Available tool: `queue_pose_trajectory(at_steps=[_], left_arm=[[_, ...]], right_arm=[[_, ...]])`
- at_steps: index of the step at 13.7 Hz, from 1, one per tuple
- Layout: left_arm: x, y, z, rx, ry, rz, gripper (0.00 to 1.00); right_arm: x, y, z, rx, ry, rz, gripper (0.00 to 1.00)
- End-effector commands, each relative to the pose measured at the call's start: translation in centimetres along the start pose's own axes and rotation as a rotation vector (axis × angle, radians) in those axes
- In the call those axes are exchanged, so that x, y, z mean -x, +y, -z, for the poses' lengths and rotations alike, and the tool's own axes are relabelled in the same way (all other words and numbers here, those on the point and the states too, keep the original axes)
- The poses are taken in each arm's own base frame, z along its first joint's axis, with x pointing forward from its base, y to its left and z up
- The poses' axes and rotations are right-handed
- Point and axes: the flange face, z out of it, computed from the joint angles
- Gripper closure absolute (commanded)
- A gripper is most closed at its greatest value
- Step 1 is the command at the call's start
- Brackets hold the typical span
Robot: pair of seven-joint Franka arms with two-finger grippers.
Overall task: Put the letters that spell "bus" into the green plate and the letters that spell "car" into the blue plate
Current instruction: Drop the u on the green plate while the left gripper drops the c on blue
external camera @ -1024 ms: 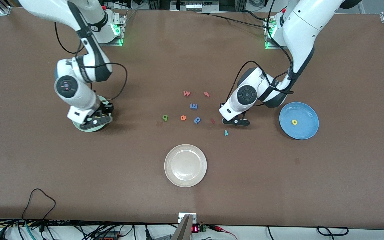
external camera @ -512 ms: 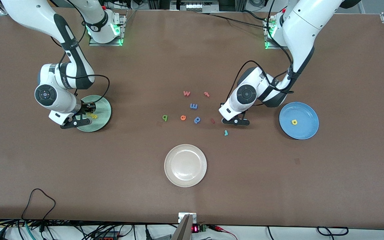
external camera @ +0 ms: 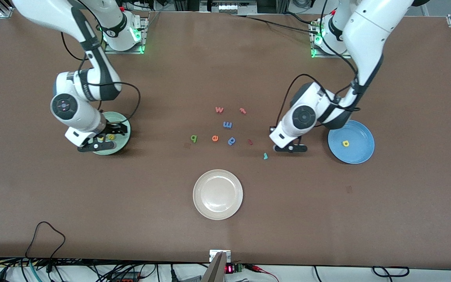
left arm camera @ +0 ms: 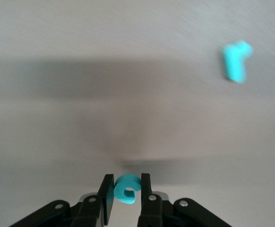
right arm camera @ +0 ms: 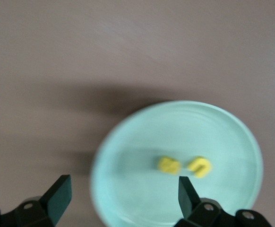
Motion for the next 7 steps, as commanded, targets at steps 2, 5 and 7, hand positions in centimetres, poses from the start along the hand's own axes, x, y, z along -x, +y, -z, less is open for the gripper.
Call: queue_pose_trajectory(at_steps=[2, 5, 7], left_arm=[[-1.7, -7.0, 2.9, -0.129, 0.028, 0.029, 0.87], [-3.1, -13.2, 2.8, -0.133, -0.02, -0.046, 0.86], [-3.9, -18.2, 2.2, -0.108, -0.046, -0.082, 0.85]], right_arm=[[-1.9, -7.5, 2.5, -0.027, 0.056, -0.14, 0.02], [-2.9, -12.5, 2.8, -0.035, 0.082, -0.191, 0.12], [-3.4, -15.6, 2.7, -0.04, 0.093, -0.23, 0.16]])
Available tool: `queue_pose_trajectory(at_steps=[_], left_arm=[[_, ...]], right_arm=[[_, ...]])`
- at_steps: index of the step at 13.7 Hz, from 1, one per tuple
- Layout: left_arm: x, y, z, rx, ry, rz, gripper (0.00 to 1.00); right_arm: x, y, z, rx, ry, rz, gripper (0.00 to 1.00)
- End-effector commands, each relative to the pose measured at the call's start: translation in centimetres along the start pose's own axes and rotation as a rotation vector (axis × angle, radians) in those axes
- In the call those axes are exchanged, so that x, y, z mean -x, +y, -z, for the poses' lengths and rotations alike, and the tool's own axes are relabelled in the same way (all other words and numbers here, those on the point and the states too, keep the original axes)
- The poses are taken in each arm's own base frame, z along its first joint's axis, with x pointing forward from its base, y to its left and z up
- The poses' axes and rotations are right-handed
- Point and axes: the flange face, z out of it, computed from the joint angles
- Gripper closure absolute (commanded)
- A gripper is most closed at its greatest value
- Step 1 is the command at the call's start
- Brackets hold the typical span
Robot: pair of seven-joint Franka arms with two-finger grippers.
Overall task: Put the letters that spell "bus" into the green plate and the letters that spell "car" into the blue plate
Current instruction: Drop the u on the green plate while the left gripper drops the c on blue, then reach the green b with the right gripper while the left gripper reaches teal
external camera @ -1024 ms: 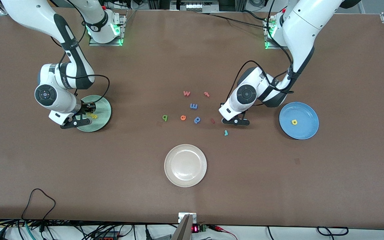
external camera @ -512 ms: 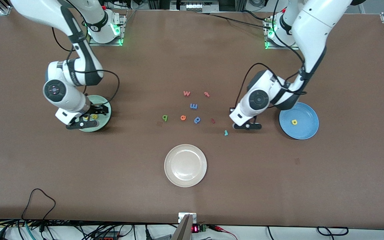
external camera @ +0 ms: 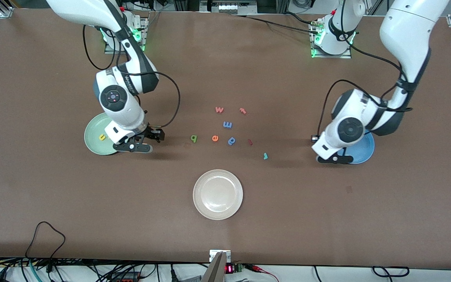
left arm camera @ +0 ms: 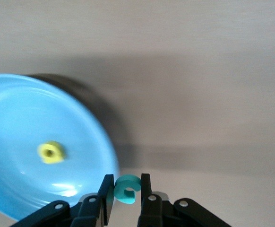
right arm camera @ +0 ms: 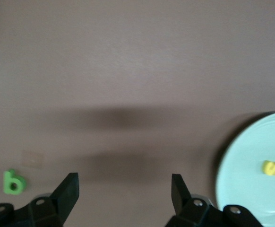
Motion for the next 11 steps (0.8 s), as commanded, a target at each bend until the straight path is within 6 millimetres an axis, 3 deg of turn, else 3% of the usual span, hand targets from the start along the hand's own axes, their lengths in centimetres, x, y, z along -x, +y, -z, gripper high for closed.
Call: queue_pose_trajectory(at_steps=[1, 4, 11], left_arm=[[-0.3, -5.3, -0.6, 0.007, -0.018, -0.078, 0.85], [-0.4, -8.0, -1.7, 0.028, -0.033, -0.105, 0.82], [0.5, -9.3, -3.7, 0.039, -0.074, -0.093, 0.79]], right_arm=[[-0.7, -4.0, -0.5, -0.012, 0.009, -0.063, 0.17], [-0.2, -7.2, -1.8, -0.046, -0.019, -0.119, 0.28], [3.2, -11.2, -6.0, -0.012, -0.059, -0.118, 0.29]])
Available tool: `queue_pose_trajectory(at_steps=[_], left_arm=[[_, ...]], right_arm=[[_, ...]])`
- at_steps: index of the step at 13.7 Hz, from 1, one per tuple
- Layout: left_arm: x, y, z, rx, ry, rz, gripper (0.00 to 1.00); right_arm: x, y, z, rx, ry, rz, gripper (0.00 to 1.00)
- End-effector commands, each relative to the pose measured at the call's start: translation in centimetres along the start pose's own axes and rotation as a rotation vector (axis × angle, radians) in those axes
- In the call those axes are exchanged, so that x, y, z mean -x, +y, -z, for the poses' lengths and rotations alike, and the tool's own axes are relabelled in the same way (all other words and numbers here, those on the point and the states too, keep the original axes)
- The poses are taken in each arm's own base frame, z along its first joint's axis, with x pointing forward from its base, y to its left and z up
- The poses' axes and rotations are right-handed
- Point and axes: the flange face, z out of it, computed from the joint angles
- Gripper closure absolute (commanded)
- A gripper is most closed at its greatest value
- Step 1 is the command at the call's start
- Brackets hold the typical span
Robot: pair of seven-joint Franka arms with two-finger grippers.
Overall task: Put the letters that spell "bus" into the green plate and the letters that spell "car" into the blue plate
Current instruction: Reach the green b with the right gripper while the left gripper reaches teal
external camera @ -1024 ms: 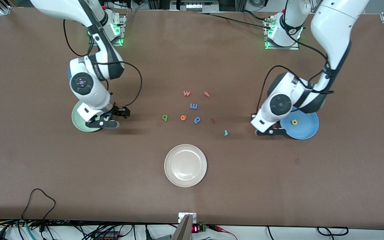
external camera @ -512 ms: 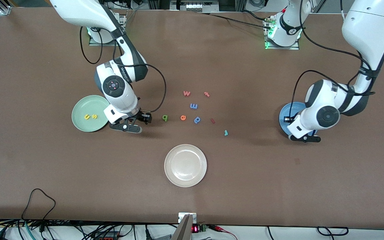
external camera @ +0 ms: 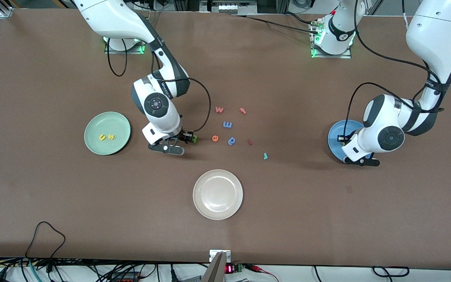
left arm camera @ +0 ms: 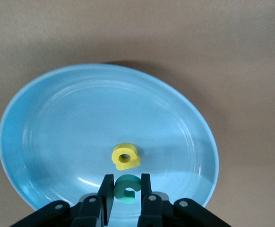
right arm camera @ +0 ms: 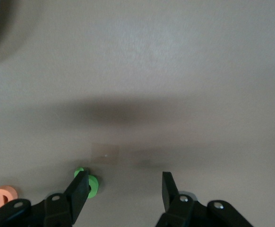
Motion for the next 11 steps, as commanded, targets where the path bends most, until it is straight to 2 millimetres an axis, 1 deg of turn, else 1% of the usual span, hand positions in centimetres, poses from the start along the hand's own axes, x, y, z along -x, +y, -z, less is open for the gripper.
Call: queue_pose_trajectory(at_steps=[1, 2, 3, 4, 5, 6, 7, 8, 9, 10, 11], left_arm=[[0.7, -2.0, -0.6, -0.001, -0.013, 0.003, 0.78], [0.7, -2.3, -0.7, 0.001, -0.015, 0.008, 0.76], [0.8, -2.7, -0.7, 0.003, -0.017, 0.016, 0.67], [0.7, -2.7, -0.7, 0.003, -0.016, 0.018, 0.44], [0.6, -2.7, -0.4, 0.003, -0.009, 0.023, 0.18], [0.3, -2.6, 0.3, 0.002, 0.005, 0.015, 0.09], [-0.2, -2.3, 1.4, 0.0, 0.024, 0.004, 0.1], [-0.7, -1.3, 2.9, 0.003, 0.052, -0.02, 0.14], [-1.3, 0.8, 4.8, 0.013, 0.089, -0.04, 0.15], [-2.0, 2.5, 6.6, 0.032, 0.125, -0.055, 0.22], [-3.2, 5.4, 8.0, 0.065, 0.152, -0.053, 0.24]], right_arm=[[0.8, -2.1, -1.3, 0.001, -0.005, -0.026, 0.29], [0.8, -2.2, -1.6, 0.003, -0.006, -0.025, 0.29], [0.9, -2.4, -2.0, 0.0, -0.004, -0.024, 0.29], [0.8, -2.6, -1.9, -0.012, 0.009, -0.035, 0.3], [0.4, -2.9, -1.8, -0.027, 0.025, -0.051, 0.3], [0.2, -3.3, -1.9, -0.031, 0.029, -0.053, 0.3], [0.3, -3.5, -2.2, -0.03, 0.029, -0.056, 0.31], [0.6, -3.8, -2.5, -0.027, 0.026, -0.047, 0.33], [0.7, -3.8, -2.7, -0.024, 0.024, -0.05, 0.34], [0.8, -3.8, -2.9, -0.022, 0.022, -0.048, 0.34], [0.9, -4.0, -2.9, -0.021, 0.022, -0.044, 0.38]])
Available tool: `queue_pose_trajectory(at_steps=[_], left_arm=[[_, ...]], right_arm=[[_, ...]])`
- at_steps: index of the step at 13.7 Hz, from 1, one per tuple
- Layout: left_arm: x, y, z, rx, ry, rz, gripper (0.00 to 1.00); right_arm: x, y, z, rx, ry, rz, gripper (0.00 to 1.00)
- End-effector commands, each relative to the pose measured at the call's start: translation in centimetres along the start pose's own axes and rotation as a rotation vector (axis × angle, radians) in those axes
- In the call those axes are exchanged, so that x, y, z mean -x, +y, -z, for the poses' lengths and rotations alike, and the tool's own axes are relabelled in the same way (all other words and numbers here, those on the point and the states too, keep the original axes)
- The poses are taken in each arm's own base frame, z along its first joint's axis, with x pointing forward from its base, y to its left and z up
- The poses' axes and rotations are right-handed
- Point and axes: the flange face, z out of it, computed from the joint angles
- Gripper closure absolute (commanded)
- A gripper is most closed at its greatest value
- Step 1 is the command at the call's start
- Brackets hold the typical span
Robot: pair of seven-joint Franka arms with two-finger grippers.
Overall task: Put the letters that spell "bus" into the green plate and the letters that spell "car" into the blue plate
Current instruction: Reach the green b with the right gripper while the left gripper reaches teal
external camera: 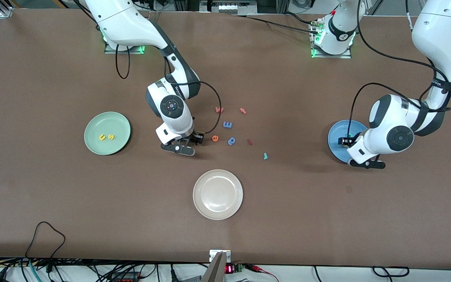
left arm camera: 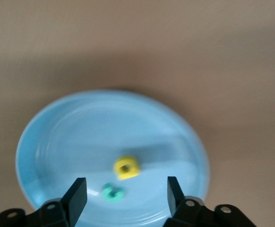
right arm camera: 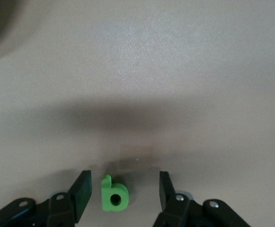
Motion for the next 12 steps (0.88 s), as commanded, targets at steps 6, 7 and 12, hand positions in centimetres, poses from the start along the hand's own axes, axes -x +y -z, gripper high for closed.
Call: queue_pose_trajectory(at_steps=[6, 7, 12], left_arm=[[-4.7, 19.5, 2.9, 0.094, 0.079, 0.106, 0.52], [-4.7, 20.9, 1.9, 0.099, 0.064, 0.137, 0.52], [-6.0, 26.0, -0.3, 0.135, 0.051, 0.189, 0.53]], right_arm=[[0.5, -1.1, -0.5, -0.003, -0.005, -0.002, 0.39], [0.9, -1.4, -0.5, -0.005, -0.009, 0.007, 0.39], [2.1, -2.0, -0.9, -0.001, -0.027, 0.027, 0.39]])
